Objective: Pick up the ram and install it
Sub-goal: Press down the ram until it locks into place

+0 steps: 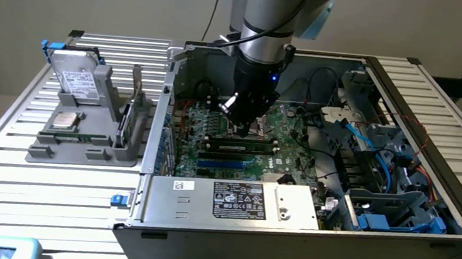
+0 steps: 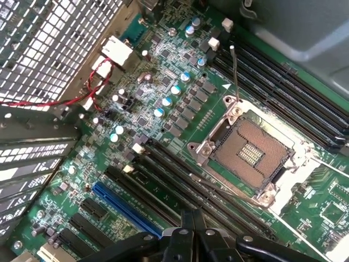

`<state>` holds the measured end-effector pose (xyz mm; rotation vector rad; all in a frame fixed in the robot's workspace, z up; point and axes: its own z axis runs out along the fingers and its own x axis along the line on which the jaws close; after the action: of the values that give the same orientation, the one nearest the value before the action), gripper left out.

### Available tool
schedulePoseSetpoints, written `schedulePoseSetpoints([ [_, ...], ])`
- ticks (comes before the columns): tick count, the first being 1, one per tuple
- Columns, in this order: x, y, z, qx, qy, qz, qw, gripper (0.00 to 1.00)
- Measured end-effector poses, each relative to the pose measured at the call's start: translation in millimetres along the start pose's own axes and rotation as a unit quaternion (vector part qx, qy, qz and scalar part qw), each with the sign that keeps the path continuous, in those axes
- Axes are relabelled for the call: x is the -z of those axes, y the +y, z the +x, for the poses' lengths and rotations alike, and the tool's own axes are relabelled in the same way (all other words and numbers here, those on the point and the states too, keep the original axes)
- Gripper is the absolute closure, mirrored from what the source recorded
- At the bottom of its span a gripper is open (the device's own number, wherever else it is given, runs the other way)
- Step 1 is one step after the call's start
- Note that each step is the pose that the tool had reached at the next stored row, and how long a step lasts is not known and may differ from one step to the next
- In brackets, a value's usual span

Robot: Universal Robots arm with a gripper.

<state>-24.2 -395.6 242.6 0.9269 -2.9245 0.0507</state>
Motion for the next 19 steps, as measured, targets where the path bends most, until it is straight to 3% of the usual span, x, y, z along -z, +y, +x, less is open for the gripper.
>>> schedulePoseSetpoints([
  [9, 0.0, 0.0, 0.0, -0.047, -0.0098, 0.0035, 0.9988, 0.89],
  [19, 0.0, 0.0, 0.0, -0.101, -0.0151, 0.0046, 0.9948, 0.89],
])
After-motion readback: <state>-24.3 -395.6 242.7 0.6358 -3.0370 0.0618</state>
